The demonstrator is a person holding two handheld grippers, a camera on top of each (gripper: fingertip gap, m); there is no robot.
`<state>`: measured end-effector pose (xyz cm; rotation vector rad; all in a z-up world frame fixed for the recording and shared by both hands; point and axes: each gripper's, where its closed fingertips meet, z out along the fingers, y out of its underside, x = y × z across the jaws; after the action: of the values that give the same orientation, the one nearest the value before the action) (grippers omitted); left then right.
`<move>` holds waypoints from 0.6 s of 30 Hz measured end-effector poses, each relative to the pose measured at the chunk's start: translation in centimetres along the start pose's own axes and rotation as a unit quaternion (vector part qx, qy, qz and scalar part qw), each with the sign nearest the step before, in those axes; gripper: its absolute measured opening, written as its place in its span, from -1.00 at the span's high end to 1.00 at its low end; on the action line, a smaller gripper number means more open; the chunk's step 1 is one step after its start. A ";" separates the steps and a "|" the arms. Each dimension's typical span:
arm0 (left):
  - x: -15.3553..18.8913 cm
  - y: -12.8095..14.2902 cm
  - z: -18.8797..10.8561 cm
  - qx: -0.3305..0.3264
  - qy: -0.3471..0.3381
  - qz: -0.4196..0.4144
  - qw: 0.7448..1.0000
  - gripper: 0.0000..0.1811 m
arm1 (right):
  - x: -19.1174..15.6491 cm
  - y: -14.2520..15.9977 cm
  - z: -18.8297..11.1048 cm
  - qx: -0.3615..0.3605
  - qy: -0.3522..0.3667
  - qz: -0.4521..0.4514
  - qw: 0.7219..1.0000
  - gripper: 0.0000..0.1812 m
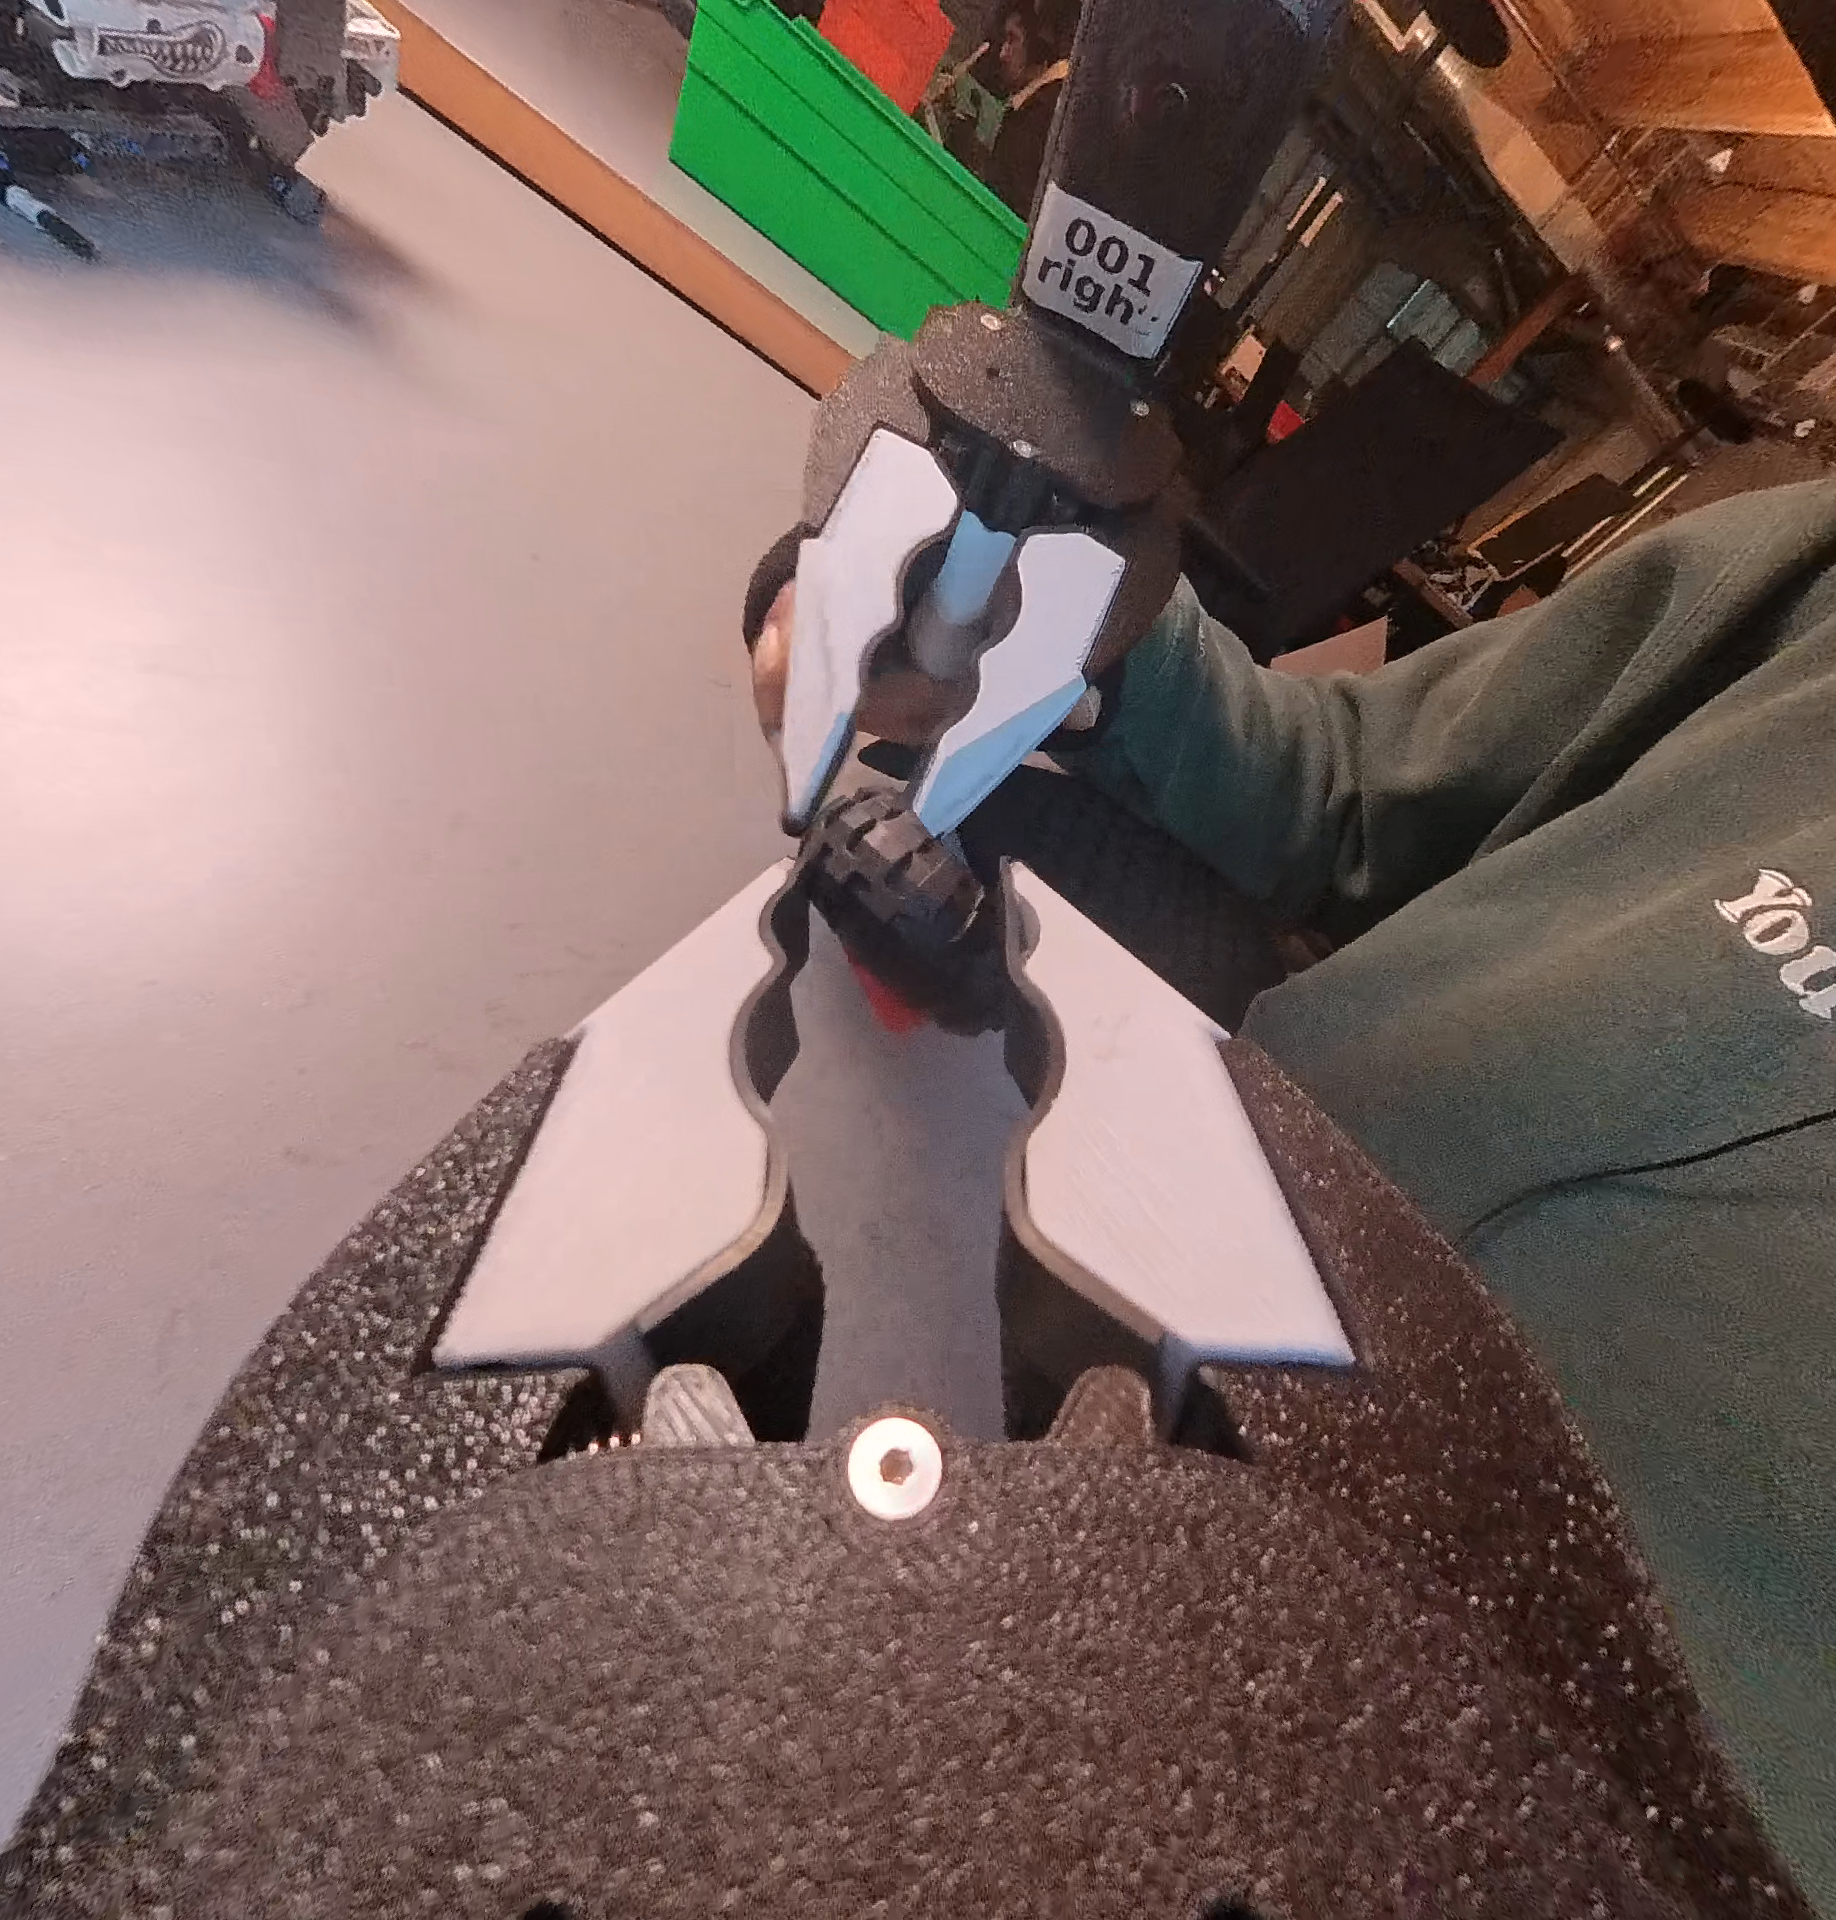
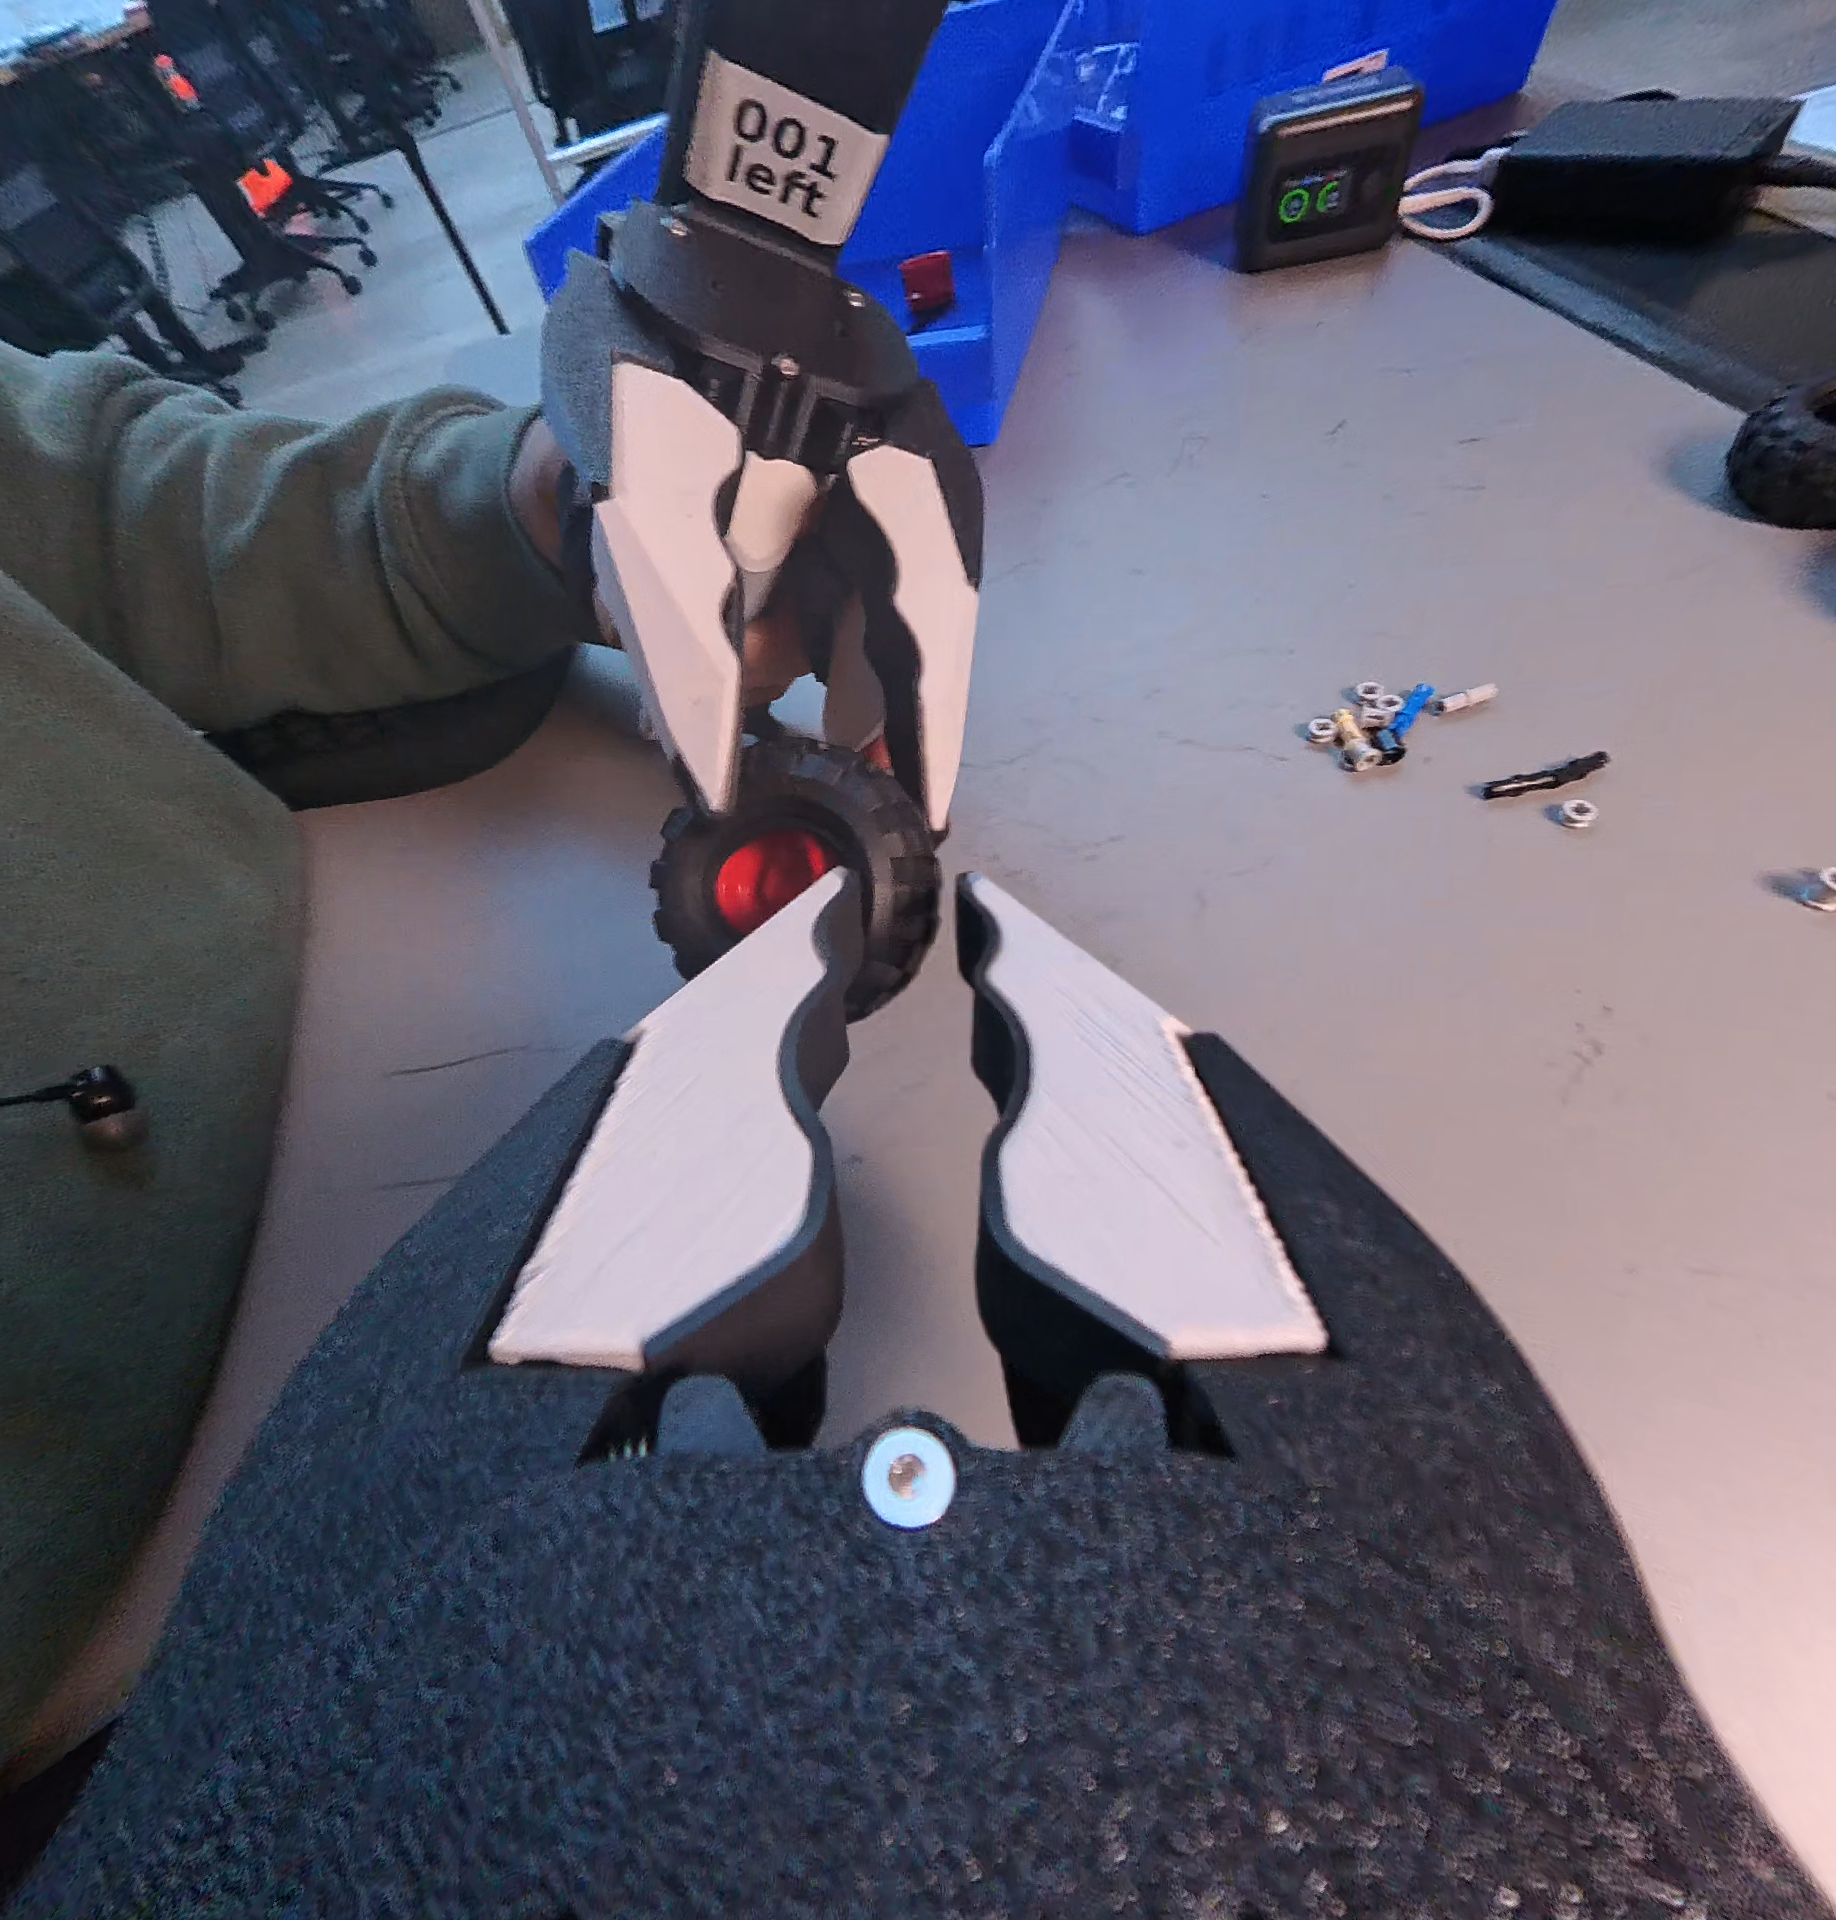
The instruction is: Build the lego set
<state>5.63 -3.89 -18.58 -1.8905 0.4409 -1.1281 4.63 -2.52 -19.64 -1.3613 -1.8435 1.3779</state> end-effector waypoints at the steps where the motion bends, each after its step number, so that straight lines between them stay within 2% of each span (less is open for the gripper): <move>1: 0.0 0.0 -0.2 -0.002 0.000 0.006 1.000 0.67 | -0.4 0.2 -0.1 -0.004 -0.011 0.006 1.000 0.85; 2: -0.4 0.0 -0.3 0.000 -0.010 0.012 1.000 0.70 | -0.5 0.4 -0.1 -0.008 -0.017 0.012 1.000 0.85; 3: -1.5 -0.2 -0.7 0.008 -0.048 0.027 0.998 1.00 | -1.7 1.2 -0.1 -0.028 -0.060 0.012 0.998 0.80; 4: -2.8 0.0 -1.2 0.000 -0.087 0.036 0.996 1.00 | -5.3 1.0 -0.7 -0.016 -0.176 0.024 0.984 0.44; 5: -3.1 0.1 -1.7 0.001 -0.093 0.028 0.995 1.00 | -7.0 0.1 -0.8 0.003 -0.215 0.035 0.976 0.42; 7: -3.0 0.3 -1.7 -0.010 -0.094 0.035 0.995 1.00 | -4.3 0.3 0.9 -0.027 -0.078 -0.053 0.995 0.52; 8: -2.8 0.6 -1.4 -0.017 -0.090 0.038 0.995 1.00 | -3.8 0.6 1.0 -0.042 -0.056 -0.077 0.995 0.54; 10: -2.6 0.7 -1.0 -0.016 -0.083 0.025 0.996 1.00 | -2.5 1.1 0.9 -0.050 -0.027 -0.069 0.996 0.63; 12: -2.9 0.0 -1.4 0.006 -0.087 0.004 0.996 0.96 | 0.0 2.2 0.8 -0.073 0.042 -0.089 0.992 0.70; 14: -3.1 -0.6 -1.8 0.026 -0.082 -0.030 0.996 0.67 | 2.0 2.8 0.7 -0.090 0.102 -0.113 0.984 0.73; 18: -3.2 0.6 -0.6 0.000 -0.089 -0.071 0.994 0.43 | 4.3 2.6 0.7 -0.107 0.186 -0.156 0.964 0.72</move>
<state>3.57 -2.39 -20.65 -2.0274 0.2098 -1.0384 3.47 0.99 -23.09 -1.2572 -1.8809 0.7252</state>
